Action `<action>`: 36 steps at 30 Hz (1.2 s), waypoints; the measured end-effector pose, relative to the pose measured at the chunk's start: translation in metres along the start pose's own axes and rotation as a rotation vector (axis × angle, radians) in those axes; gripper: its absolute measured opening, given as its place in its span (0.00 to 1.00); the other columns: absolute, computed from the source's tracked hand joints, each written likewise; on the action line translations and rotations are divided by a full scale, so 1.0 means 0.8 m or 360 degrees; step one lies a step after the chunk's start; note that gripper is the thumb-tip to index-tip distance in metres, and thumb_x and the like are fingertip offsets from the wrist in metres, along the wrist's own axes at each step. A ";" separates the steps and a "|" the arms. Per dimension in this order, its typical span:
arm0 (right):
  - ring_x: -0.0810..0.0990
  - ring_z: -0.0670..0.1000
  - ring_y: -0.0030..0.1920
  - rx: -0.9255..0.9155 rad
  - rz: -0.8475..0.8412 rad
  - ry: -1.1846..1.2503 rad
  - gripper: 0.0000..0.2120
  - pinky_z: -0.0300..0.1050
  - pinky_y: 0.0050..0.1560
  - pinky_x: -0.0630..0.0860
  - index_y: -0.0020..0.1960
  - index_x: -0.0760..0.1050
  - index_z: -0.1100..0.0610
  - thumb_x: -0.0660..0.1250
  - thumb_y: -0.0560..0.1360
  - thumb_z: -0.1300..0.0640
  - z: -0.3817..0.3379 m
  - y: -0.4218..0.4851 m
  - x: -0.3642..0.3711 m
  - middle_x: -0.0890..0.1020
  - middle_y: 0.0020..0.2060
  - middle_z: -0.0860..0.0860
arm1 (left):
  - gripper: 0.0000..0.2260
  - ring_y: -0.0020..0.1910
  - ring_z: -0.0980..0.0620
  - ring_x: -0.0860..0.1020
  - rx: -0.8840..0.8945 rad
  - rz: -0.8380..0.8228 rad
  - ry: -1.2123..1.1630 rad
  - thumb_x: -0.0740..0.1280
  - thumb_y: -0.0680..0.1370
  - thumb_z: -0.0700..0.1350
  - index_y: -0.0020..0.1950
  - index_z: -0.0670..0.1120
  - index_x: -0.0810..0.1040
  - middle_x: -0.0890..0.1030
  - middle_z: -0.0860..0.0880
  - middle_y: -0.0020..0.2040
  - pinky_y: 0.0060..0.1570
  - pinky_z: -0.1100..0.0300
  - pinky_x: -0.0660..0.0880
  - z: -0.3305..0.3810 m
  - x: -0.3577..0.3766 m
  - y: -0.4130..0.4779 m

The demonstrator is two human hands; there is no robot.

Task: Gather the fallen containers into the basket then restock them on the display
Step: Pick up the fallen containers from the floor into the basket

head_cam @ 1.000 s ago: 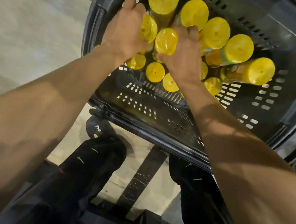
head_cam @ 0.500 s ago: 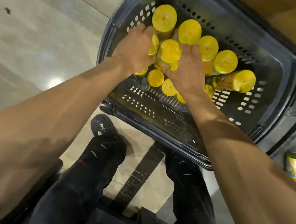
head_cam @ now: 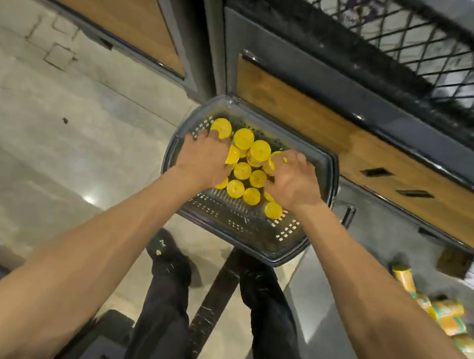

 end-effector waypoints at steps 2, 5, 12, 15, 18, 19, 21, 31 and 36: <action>0.67 0.61 0.67 0.0030 0.0038 0.0013 0.24 0.55 0.63 0.70 0.69 0.68 0.57 0.64 0.76 0.48 0.013 -0.036 -0.040 0.70 0.66 0.58 | 0.22 0.67 0.37 0.68 0.0027 0.0028 -0.0016 0.64 0.78 0.52 0.69 0.43 0.69 0.71 0.40 0.67 0.65 0.39 0.66 0.022 -0.038 -0.026; 0.69 0.61 0.66 0.0082 0.0131 0.0026 0.26 0.56 0.61 0.71 0.69 0.68 0.57 0.65 0.75 0.47 0.034 -0.092 -0.088 0.71 0.64 0.58 | 0.22 0.67 0.38 0.67 0.0173 0.0104 0.0054 0.64 0.77 0.53 0.68 0.44 0.70 0.72 0.40 0.66 0.65 0.39 0.66 0.064 -0.089 -0.058; 0.69 0.60 0.64 0.0388 0.0277 0.0189 0.24 0.56 0.60 0.71 0.65 0.69 0.56 0.66 0.75 0.43 0.097 -0.210 -0.152 0.72 0.61 0.57 | 0.22 0.65 0.39 0.70 0.0483 0.0320 0.0170 0.62 0.78 0.57 0.66 0.45 0.70 0.74 0.42 0.63 0.60 0.43 0.69 0.146 -0.193 -0.118; 0.69 0.60 0.65 0.0503 0.0329 0.0221 0.25 0.57 0.61 0.71 0.67 0.68 0.57 0.65 0.77 0.43 0.118 -0.268 -0.169 0.72 0.63 0.58 | 0.21 0.65 0.40 0.70 0.0634 0.0284 0.0340 0.61 0.79 0.57 0.66 0.45 0.70 0.73 0.43 0.64 0.60 0.44 0.68 0.190 -0.212 -0.154; 0.68 0.60 0.66 0.0678 0.0401 0.0344 0.25 0.58 0.64 0.70 0.69 0.68 0.56 0.64 0.77 0.45 0.142 -0.337 -0.173 0.72 0.65 0.57 | 0.21 0.66 0.40 0.69 0.0786 0.0255 0.0513 0.62 0.79 0.56 0.66 0.45 0.70 0.73 0.43 0.65 0.61 0.44 0.68 0.238 -0.223 -0.193; 0.68 0.60 0.66 0.0748 0.0421 0.0376 0.24 0.58 0.64 0.69 0.69 0.67 0.57 0.64 0.77 0.47 0.152 -0.362 -0.171 0.71 0.65 0.58 | 0.21 0.65 0.40 0.70 0.0850 0.0281 0.0541 0.62 0.79 0.56 0.66 0.45 0.70 0.73 0.43 0.64 0.61 0.44 0.68 0.255 -0.228 -0.205; 0.68 0.61 0.66 0.0881 0.0426 0.0385 0.24 0.58 0.63 0.68 0.69 0.67 0.58 0.64 0.77 0.47 0.171 -0.410 -0.164 0.71 0.65 0.58 | 0.20 0.65 0.40 0.70 0.0987 0.0354 0.0566 0.62 0.79 0.55 0.66 0.45 0.71 0.74 0.42 0.64 0.61 0.44 0.68 0.292 -0.239 -0.228; 0.67 0.60 0.66 0.1402 0.0574 0.0655 0.23 0.58 0.63 0.70 0.69 0.68 0.57 0.63 0.77 0.48 0.267 -0.651 -0.126 0.69 0.65 0.58 | 0.20 0.66 0.40 0.70 0.1553 0.0441 0.0801 0.61 0.79 0.56 0.66 0.45 0.71 0.73 0.42 0.64 0.62 0.43 0.69 0.488 -0.236 -0.363; 0.67 0.61 0.66 0.1660 0.0619 0.0779 0.23 0.58 0.62 0.70 0.67 0.70 0.56 0.64 0.77 0.47 0.319 -0.773 -0.071 0.70 0.65 0.58 | 0.21 0.67 0.39 0.68 0.1713 0.0452 0.0844 0.60 0.80 0.56 0.67 0.45 0.69 0.72 0.41 0.66 0.64 0.43 0.67 0.593 -0.224 -0.412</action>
Point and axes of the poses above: each hand's wrist, its own y-axis towards the middle knuckle, its own x-axis out of the palm, z = x × y, the point moved 10 cm from there along y, towards the middle knuckle
